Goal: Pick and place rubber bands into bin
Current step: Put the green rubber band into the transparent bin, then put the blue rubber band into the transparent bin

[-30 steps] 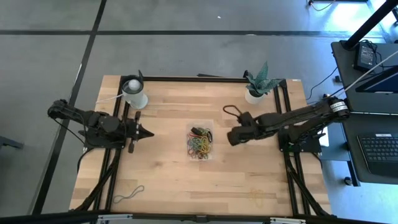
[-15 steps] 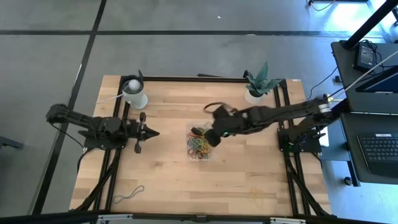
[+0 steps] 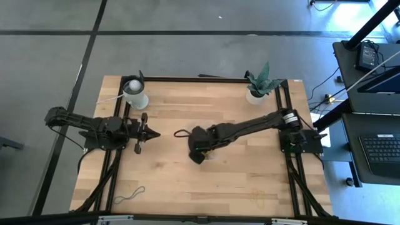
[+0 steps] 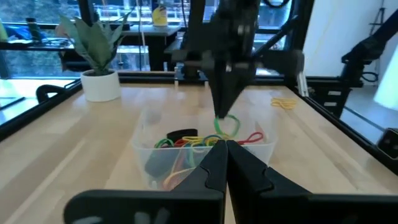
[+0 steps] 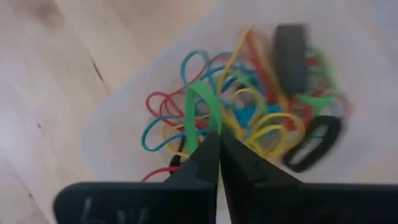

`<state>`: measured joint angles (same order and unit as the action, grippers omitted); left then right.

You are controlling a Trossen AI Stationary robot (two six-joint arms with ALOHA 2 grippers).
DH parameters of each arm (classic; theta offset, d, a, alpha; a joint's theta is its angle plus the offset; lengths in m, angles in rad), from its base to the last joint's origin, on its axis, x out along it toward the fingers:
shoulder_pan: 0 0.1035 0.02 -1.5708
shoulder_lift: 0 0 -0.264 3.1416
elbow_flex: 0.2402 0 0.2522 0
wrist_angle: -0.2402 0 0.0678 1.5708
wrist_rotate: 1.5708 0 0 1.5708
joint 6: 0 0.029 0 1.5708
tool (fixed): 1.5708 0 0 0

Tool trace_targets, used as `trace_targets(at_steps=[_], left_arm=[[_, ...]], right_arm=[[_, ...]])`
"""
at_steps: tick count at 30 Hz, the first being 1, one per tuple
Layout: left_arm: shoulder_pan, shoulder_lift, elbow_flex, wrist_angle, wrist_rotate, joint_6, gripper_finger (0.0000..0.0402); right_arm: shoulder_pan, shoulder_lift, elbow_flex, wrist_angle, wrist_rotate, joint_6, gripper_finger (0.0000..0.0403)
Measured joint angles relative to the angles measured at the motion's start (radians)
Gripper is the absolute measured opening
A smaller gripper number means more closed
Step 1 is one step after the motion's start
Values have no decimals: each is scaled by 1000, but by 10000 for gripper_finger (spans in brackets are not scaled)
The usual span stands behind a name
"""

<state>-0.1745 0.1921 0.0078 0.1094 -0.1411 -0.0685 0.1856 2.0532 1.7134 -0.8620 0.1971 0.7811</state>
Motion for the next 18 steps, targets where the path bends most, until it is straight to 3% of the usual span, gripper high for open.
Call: trace_targets(at_steps=[14,18], left_arm=[[0,1,0,-34,4,44,2],[0,3,0,-32,4,56,2]], right_arm=[[-8,6,0,5,-42,25,152],[-5,-44,0,-4,24,3,176]])
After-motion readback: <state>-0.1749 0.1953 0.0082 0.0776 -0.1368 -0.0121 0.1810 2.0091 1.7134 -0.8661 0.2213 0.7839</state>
